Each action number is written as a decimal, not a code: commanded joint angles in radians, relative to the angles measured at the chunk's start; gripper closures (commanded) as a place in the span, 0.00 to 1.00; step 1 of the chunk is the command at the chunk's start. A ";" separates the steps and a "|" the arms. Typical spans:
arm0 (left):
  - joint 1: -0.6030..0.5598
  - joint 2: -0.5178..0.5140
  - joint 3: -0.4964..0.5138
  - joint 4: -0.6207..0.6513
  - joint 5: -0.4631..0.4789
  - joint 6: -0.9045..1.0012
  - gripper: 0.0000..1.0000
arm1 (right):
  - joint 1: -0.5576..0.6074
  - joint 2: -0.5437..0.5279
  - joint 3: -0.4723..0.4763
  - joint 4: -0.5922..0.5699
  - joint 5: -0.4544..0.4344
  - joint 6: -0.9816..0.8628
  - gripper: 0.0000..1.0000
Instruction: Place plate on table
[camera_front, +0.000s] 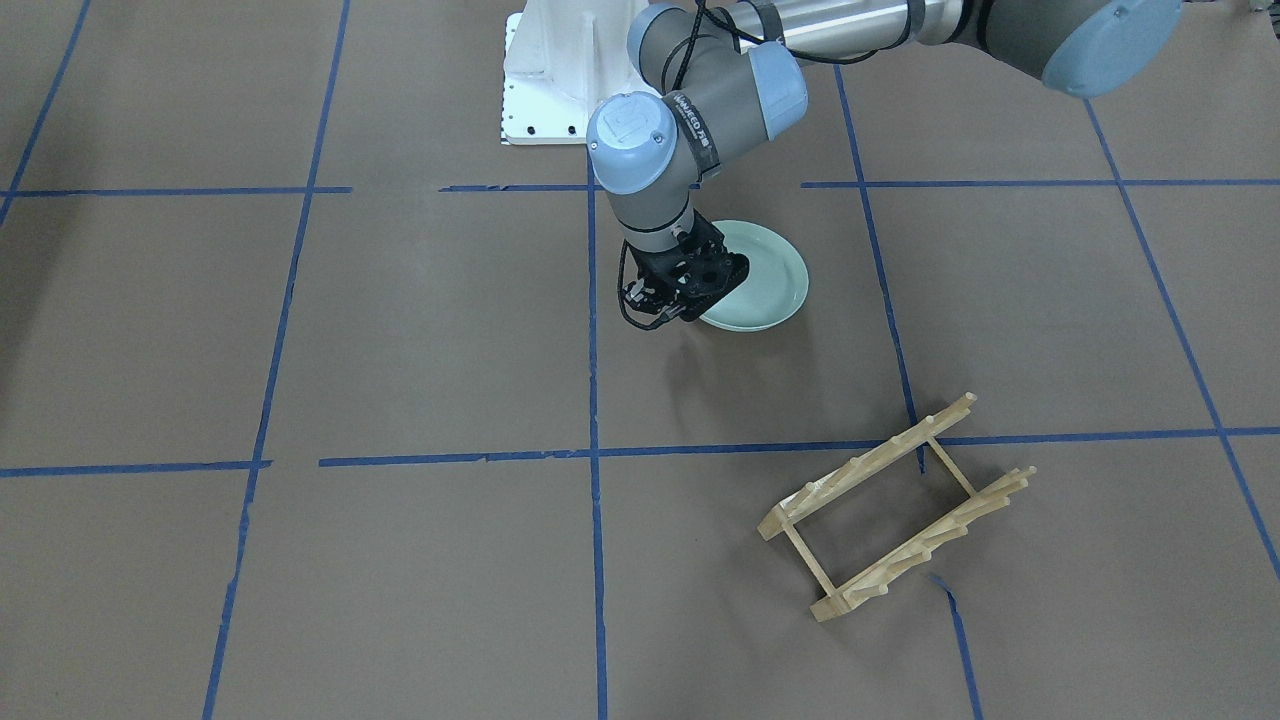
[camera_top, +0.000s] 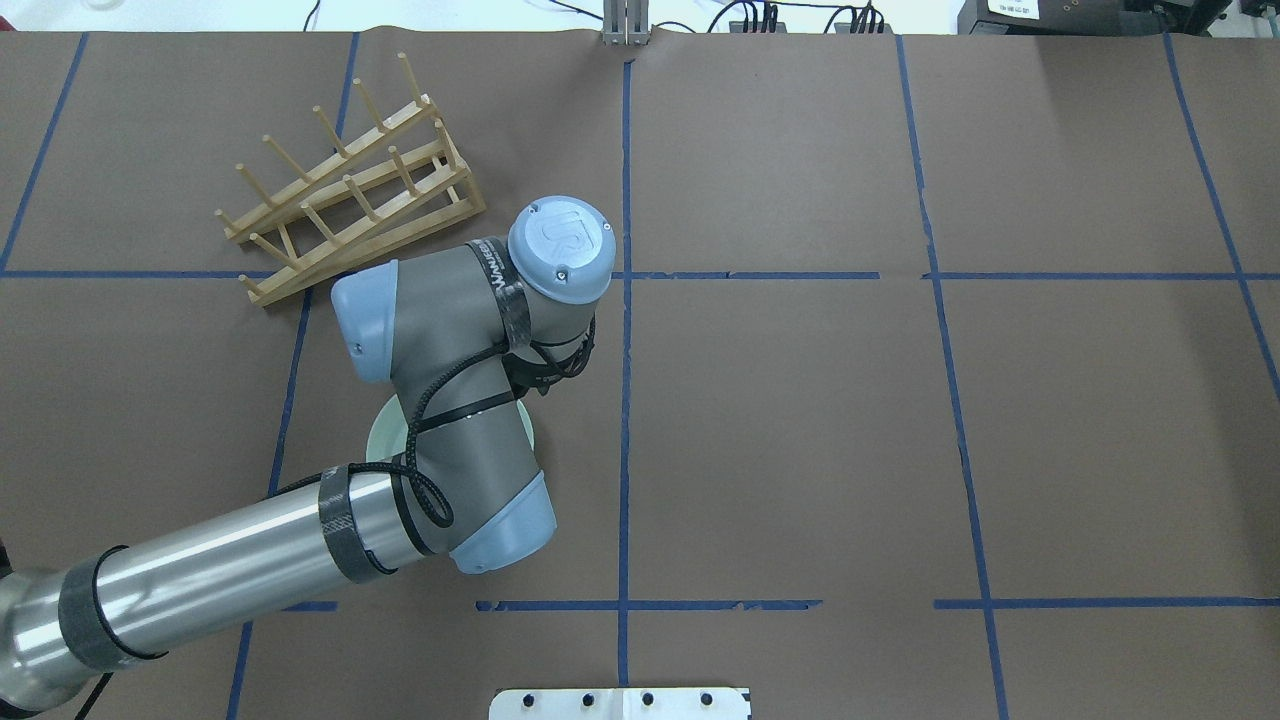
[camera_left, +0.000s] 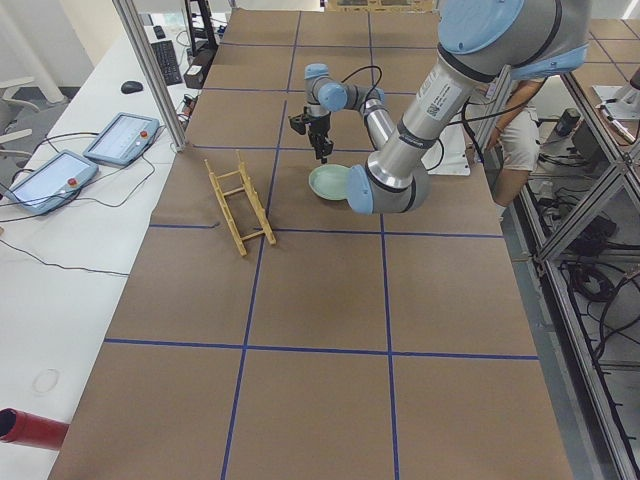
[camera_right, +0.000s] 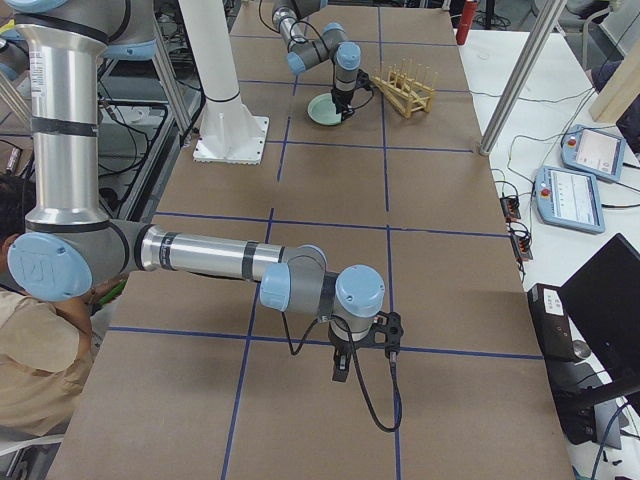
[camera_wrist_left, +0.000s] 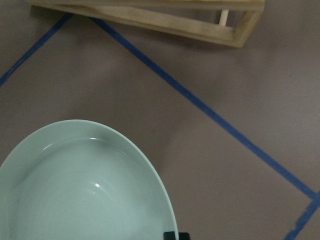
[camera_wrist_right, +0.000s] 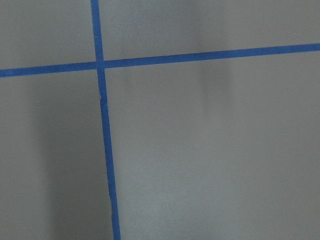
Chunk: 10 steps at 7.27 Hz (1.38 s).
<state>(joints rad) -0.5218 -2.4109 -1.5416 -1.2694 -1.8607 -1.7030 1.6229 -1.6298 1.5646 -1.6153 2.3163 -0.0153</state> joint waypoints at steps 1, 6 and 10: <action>-0.169 0.034 -0.145 -0.002 0.005 0.147 0.00 | 0.000 0.001 0.000 0.000 0.000 0.000 0.00; -0.832 0.394 -0.192 -0.166 -0.357 1.401 0.00 | 0.000 0.001 0.000 0.000 0.000 0.000 0.00; -1.043 0.664 -0.126 -0.012 -0.555 1.827 0.00 | 0.000 0.001 0.000 0.000 0.000 0.000 0.00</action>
<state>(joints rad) -1.5421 -1.7996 -1.6755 -1.3488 -2.2894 0.0925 1.6230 -1.6291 1.5647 -1.6153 2.3163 -0.0153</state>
